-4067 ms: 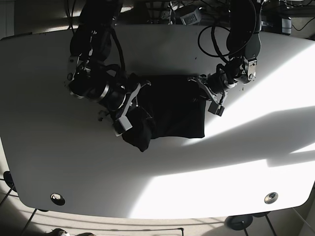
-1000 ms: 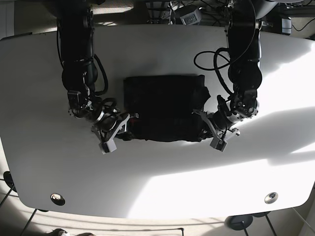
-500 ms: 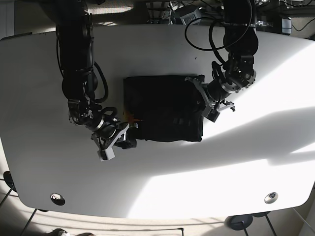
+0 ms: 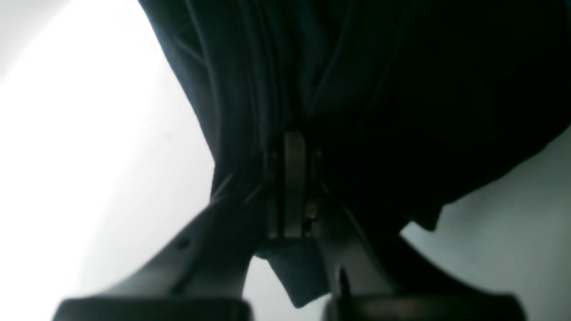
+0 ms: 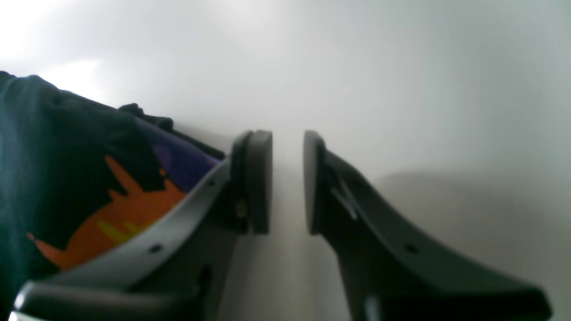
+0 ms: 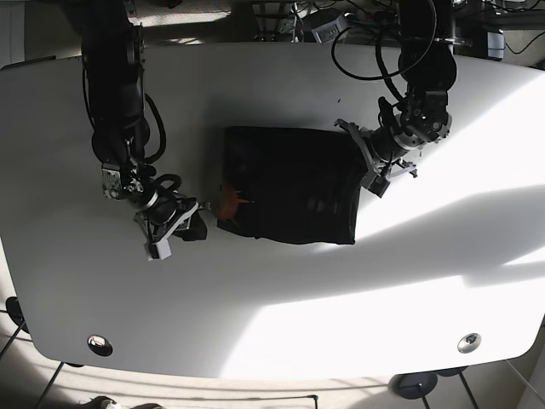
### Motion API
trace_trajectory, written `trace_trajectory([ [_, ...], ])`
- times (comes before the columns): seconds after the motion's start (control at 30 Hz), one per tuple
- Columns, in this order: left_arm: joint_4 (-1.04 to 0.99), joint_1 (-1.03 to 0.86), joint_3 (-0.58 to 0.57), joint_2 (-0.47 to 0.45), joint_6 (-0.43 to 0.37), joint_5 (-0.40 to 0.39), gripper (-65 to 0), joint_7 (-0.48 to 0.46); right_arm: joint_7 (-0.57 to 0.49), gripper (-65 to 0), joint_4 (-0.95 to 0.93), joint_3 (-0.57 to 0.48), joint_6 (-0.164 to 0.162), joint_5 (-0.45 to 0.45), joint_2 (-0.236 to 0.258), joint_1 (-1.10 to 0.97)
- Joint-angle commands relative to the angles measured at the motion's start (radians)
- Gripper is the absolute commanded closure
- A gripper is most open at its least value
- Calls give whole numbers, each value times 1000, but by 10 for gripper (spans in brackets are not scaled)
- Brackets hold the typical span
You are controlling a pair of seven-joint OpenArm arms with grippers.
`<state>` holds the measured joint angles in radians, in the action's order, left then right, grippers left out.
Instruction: Fold the T-shirt properly
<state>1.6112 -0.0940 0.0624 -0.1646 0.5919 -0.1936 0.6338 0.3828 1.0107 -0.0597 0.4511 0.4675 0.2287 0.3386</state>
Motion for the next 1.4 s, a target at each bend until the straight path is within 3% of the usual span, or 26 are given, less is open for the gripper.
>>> trace_trajectory([
  [0.03, 102, -11, 1, -5, -2, -14, 0, -29, -5, -116, 76, 2, 10, 20, 7, 27],
  [0.27, 248, -166, 0, 1, -2, -14, 0, -29, 25, -117, 84, -1, 12, -22, -41, 47],
  [0.4, 231, -258, 3, 1, -2, -14, 0, -30, -14, -117, 53, 7, 12, -249, -130, 52],
  [0.53, 180, -247, 40, 9, -2, -14, 0, -30, -94, -117, 6, 5, 12, -390, -171, 52],
  [0.77, 1, -51, 78, 9, -2, -13, 0, -32, -97, -116, -60, 8, 15, -353, -137, 46],
  [0.8, -33, -20, 78, 7, -2, -11, 0, -32, -97, -116, -39, 8, 27, -353, -136, 32],
  [0.83, -98, 38, 78, 7, -2, -10, 0, -32, -97, -116, 4, 10, 62, -353, -130, 6],
  [0.9, -193, 122, 78, 7, -2, -10, 0, -33, -94, -116, 70, 31, 88, -353, -119, -43],
  [1.07, -478, 373, 78, 7, -2, -10, 0, -44, -89, -116, 237, 80, 91, -352, -121, -183],
  [1.13, -582, 449, 76, 7, -2, -8, 0, -111, -89, -116, 305, 79, 91, -352, -121, -252],
  [1.23, -694, 523, 75, 10, -2, -8, 0, -173, -89, -116, 377, 76, 91, -352, -139, -336],
  [1.3, -751, 569, 75, 9, -3, -8, 0, -183, -89, -116, 414, 76, 91, -358, -177, -378],
  [1.4, -776, 612, 75, 7, -3, -8, 0, -183, -57, -116, 466, 60, 93, -356, -196, -427],
])
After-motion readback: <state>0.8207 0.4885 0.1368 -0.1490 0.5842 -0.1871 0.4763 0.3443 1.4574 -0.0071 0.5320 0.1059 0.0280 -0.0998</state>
